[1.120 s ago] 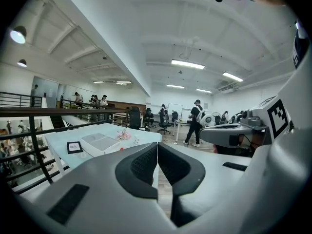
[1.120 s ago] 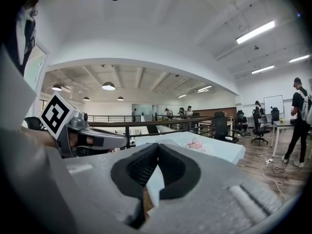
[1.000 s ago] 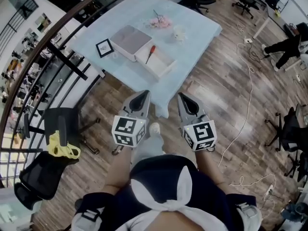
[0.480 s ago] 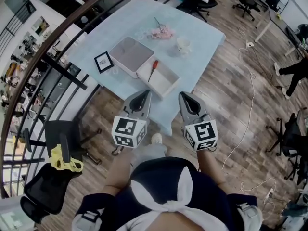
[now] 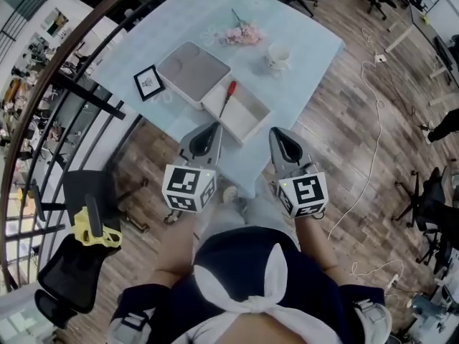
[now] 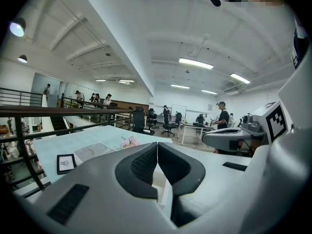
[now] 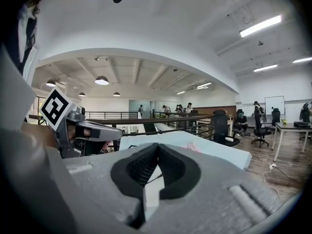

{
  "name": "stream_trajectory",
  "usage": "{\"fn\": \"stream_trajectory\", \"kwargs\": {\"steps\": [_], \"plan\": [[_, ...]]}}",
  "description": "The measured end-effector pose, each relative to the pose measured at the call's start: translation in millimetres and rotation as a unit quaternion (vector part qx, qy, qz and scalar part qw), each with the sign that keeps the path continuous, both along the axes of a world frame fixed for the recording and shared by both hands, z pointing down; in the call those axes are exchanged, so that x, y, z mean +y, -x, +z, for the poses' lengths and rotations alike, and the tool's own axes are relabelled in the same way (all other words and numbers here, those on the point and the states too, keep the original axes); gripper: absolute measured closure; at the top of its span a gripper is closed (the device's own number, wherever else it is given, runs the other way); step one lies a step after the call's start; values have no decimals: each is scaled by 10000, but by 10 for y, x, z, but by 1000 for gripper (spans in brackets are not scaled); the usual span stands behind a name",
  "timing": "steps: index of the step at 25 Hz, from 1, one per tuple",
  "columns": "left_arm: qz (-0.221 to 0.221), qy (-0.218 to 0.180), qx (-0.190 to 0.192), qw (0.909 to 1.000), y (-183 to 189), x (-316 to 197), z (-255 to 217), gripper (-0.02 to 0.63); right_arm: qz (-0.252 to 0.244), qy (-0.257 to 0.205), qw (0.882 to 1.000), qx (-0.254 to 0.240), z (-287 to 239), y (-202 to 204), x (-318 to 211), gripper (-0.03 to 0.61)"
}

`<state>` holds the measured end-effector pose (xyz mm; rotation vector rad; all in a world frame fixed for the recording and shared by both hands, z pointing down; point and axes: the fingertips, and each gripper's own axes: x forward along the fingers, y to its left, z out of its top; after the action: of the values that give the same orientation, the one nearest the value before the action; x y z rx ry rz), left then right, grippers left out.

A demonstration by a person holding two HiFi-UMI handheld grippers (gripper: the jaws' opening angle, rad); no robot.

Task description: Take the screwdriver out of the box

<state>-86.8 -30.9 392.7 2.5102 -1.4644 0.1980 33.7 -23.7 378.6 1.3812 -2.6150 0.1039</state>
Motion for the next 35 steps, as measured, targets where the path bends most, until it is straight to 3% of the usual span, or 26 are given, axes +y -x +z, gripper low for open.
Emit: {"fn": "stream_trajectory", "kwargs": {"steps": [13, 14, 16, 17, 23, 35], "plan": [[-189, 43, -28, 9998, -142, -484, 12, 594, -297, 21, 9996, 15, 35, -98, -453, 580], [-201, 22, -9, 9998, -144, -515, -6, 571, -320, 22, 9995, 14, 37, -95, -472, 580], [-214, -62, -29, 9997, -160, -584, -64, 442, -363, 34, 9993, -2, 37, -98, -515, 580], [-229, -115, -67, 9996, -168, -621, -99, 422, -381, 44, 9993, -11, 35, -104, -540, 580], [-239, -299, -311, 9988, -218, -786, -168, 422, -459, 20, 9989, -30, 4, -123, -666, 580], [-203, 157, -531, 9983, -279, -1090, 249, 422, -525, 147, 9985, -1, 105, -159, -897, 580]]}}
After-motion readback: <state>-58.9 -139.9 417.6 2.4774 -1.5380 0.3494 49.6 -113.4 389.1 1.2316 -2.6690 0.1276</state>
